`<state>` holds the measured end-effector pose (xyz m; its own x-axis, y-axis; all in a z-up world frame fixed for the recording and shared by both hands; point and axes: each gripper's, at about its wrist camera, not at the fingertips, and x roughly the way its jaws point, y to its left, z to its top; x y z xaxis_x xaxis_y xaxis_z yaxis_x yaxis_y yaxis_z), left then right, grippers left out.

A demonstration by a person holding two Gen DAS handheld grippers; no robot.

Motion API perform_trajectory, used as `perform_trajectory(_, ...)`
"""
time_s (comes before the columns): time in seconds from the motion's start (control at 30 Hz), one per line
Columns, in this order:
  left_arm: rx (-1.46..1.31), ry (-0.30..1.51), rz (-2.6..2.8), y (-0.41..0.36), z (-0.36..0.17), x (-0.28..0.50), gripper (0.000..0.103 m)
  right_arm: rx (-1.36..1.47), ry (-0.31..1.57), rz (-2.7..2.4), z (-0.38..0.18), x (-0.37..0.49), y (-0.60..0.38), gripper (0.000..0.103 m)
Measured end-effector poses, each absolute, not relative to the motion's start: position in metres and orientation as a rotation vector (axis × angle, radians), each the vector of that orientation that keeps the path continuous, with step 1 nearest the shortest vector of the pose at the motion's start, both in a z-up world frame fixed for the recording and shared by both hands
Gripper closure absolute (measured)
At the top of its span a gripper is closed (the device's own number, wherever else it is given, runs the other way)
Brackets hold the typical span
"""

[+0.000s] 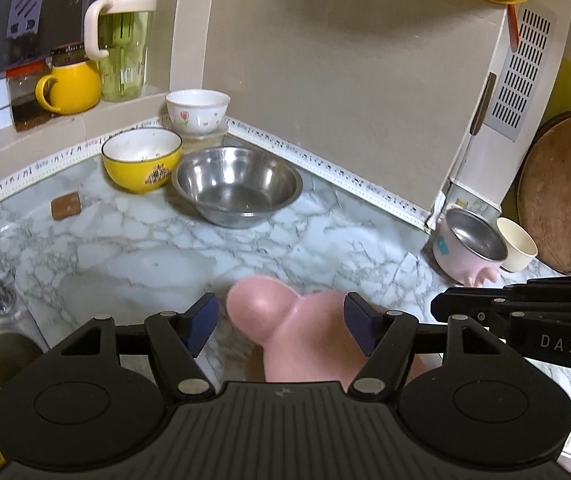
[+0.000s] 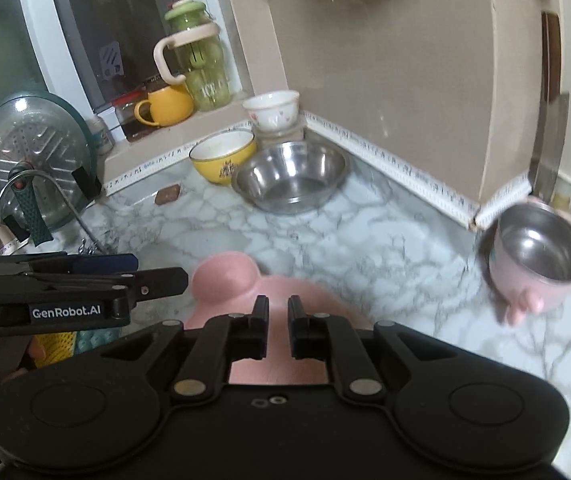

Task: Organize plates and bowls
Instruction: 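Open both grippers and withdraw from the pink pig plate, then reach both grippers to the stainless steel bowl rim and close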

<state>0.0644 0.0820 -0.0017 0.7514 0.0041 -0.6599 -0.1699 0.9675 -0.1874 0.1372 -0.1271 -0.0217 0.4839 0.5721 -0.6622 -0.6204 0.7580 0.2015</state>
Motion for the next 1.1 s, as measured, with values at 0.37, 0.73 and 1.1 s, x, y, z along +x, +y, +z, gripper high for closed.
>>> perform_trajectory(0.37, -0.222, 0.694, 0.139, 0.117, 0.004, 0.113, 0.030, -0.084, 0.707, 0.723, -0.018, 0.183, -0.094, 0.086)
perform_trajectory(0.73, -0.229, 0.731, 0.188, 0.159, -0.019, 0.180, 0.029, -0.185, 0.697, 0.659, -0.032, 0.243, -0.044, 0.006)
perform_trajectory(1.1, -0.285, 0.770, 0.264, 0.204, -0.053, 0.244, 0.025, -0.142, 0.777, 0.571, -0.065, 0.323, 0.000, 0.001)
